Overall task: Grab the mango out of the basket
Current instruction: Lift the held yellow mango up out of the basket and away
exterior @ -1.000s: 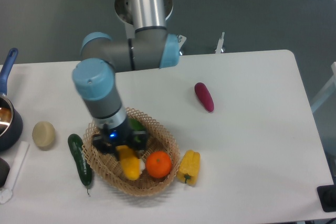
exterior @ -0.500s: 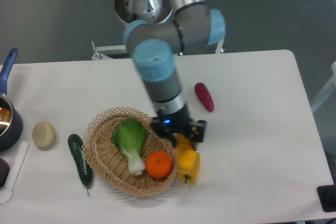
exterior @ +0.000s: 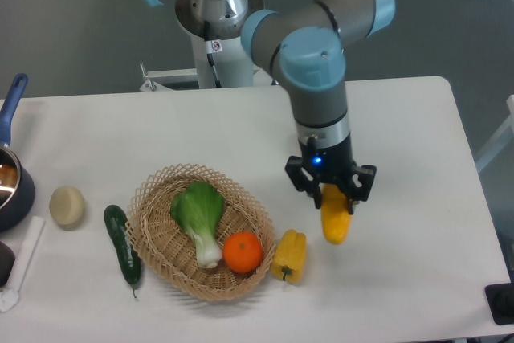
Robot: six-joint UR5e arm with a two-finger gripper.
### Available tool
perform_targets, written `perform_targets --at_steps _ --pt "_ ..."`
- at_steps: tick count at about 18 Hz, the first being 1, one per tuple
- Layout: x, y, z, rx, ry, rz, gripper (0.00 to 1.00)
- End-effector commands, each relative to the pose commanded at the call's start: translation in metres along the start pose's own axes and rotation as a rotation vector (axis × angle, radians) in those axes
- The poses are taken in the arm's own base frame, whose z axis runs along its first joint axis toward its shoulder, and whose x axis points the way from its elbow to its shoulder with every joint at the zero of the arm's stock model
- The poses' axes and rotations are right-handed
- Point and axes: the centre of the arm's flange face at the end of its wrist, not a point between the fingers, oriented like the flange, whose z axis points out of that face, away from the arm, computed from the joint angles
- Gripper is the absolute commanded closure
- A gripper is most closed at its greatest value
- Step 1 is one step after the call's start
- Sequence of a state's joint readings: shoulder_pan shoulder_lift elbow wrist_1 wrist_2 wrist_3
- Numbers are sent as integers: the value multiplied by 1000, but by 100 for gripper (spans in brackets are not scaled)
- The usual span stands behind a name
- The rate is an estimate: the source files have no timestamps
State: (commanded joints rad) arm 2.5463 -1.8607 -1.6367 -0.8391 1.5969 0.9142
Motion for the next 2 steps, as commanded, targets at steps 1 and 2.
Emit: perform_targets --at_steps 1,2 --pt "-1 3 0 2 4 -3 60" --pt "-3 6 0 6 7 -8 60"
